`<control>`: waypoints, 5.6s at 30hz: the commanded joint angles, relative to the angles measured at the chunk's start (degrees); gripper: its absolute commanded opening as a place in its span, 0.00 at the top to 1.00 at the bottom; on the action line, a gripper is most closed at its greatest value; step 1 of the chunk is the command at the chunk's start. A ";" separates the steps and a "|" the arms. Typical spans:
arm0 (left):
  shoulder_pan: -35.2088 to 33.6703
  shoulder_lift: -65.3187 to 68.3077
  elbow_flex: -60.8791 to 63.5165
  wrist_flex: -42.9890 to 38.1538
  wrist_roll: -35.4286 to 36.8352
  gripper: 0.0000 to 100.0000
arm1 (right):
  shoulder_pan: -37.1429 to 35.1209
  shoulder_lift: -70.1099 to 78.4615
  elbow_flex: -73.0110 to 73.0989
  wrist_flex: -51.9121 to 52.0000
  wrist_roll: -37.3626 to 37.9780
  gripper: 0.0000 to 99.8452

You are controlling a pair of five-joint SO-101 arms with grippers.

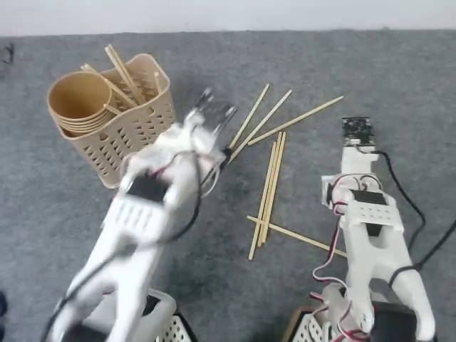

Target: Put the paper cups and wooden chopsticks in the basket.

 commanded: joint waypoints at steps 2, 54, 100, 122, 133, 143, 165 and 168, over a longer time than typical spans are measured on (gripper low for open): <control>2.29 18.73 -13.76 -1.49 -0.53 0.80 | 4.97 -2.59 -0.09 -1.10 -3.60 0.99; 2.29 86.68 -95.96 37.45 -5.45 0.95 | 7.69 -2.68 -0.26 -3.91 -9.93 0.99; 2.73 22.24 -95.69 56.53 10.90 0.99 | 7.60 -2.24 0.00 -4.97 -9.93 0.99; -19.25 -3.69 -15.16 -21.10 20.66 0.99 | 7.60 -2.07 0.00 -5.05 -9.93 0.99; -19.34 -3.52 -0.31 -41.41 20.40 0.98 | 7.60 -2.07 -0.09 -5.14 -9.93 0.99; -23.03 -3.60 -0.40 -41.14 20.48 0.84 | 6.11 -2.07 0.09 -5.67 -7.38 0.99; 3.78 26.73 -17.10 -14.68 10.37 0.84 | 8.66 -2.15 0.09 -5.85 -9.67 0.99; 2.90 34.02 -23.78 -10.02 10.37 0.84 | 8.57 -2.15 0.09 -5.85 -9.67 0.99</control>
